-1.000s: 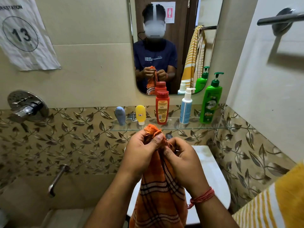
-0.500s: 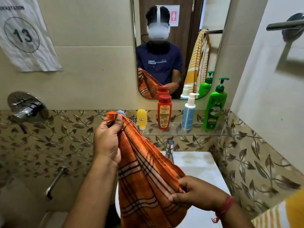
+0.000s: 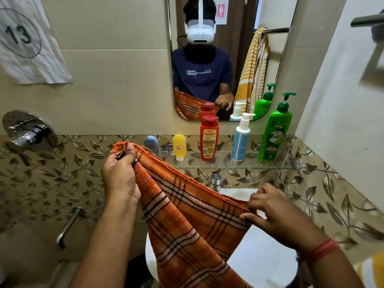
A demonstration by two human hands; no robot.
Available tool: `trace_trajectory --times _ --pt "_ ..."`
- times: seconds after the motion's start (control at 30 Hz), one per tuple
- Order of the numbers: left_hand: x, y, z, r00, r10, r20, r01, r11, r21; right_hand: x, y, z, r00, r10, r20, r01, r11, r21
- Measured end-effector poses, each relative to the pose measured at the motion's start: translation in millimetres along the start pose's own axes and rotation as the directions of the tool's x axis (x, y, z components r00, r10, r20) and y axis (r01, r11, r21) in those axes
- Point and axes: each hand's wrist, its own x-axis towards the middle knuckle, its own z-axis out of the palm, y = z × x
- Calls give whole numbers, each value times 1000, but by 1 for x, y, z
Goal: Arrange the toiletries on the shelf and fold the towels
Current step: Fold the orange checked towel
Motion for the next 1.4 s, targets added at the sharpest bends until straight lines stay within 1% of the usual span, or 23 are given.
trace_trajectory --times 0.1,0.17,0.23,0.3,0.37,0.43,0.5,0.53,0.6,0.63,0.67,0.73,0.8,0.83,0.9,1.0,1.07,1.1,1.2,1.27,1.3,1.33,1.4 --pt "-1 0 0 999 -26 21 26 1000 10 -6 10 -13 1000 31 -1 -31 998 -52" --pt "-1 -2 1 999 -44 30 44 999 11 -11 7 -31 998 12 -63 -7 997 74" --pt "3 -3 1 998 -51 34 51 999 -4 -17 -1 -52 977 3 -215 55 963 264" --pt "9 -5 1 997 -66 35 67 998 -7 -18 -8 -69 943 -2 -333 133 919 372" --pt "13 -7 1 996 -86 36 87 996 -17 -15 -9 -77 933 -34 -358 149 943 298" --pt "13 -11 1 994 -100 43 101 995 -24 -13 -5 -80 955 -37 -296 86 984 156" --pt "9 -15 0 992 -114 53 114 993 -7 -20 -4 -86 951 -43 -307 91 985 144" --pt "7 -15 0 992 -114 62 115 993 -11 -25 -8 -92 929 -64 -364 154 962 226" --pt "5 -12 2 991 -98 96 101 995 -27 -37 -24 -103 883 -69 -464 314 821 477" --pt "4 -10 3 990 -86 109 90 995 -37 -39 -33 -107 872 -80 -484 363 769 527" --pt "4 -7 5 991 -76 109 82 995 -54 -39 -38 -110 863 -104 -494 373 791 485" --pt "1 -3 6 994 -64 87 71 994 -85 -35 -44 -113 866 -119 -485 285 916 284" --pt "-3 -1 5 993 -54 102 65 993 -98 -36 -41 -114 850 -50 -524 221 938 269" --pt "-6 1 3 992 -49 117 61 993 -100 -39 -42 -114 832 1 -554 241 900 364" --pt "-10 5 0 991 -40 128 55 992 -113 -45 -45 -114 819 99 -566 306 758 576" --pt "-14 12 -5 993 -11 118 24 993 -113 -53 -57 -111 831 109 -546 345 669 658" --pt "-17 17 -8 991 14 134 0 995 -101 -57 -65 -110 826 134 -548 418 506 754" --pt "-17 20 -10 991 29 131 -16 995 -99 -58 -69 -111 828 151 -540 417 477 774" --pt "-13 28 -20 996 65 64 -60 995 -82 -58 -81 -109 845 81 -528 368 627 686" --pt "-15 32 -25 995 78 68 -72 994 -81 -60 -85 -107 826 146 -544 391 545 741" --pt "-17 33 -27 994 86 71 -81 994 -74 -61 -82 -105 805 188 -563 384 559 735" --pt "-19 35 -29 993 98 65 -94 994 -57 -60 -79 -105 787 203 -582 349 631 692" --pt "-22 37 -35 992 114 48 -114 993 -1 -55 -67 -99 815 117 -567 169 888 427"
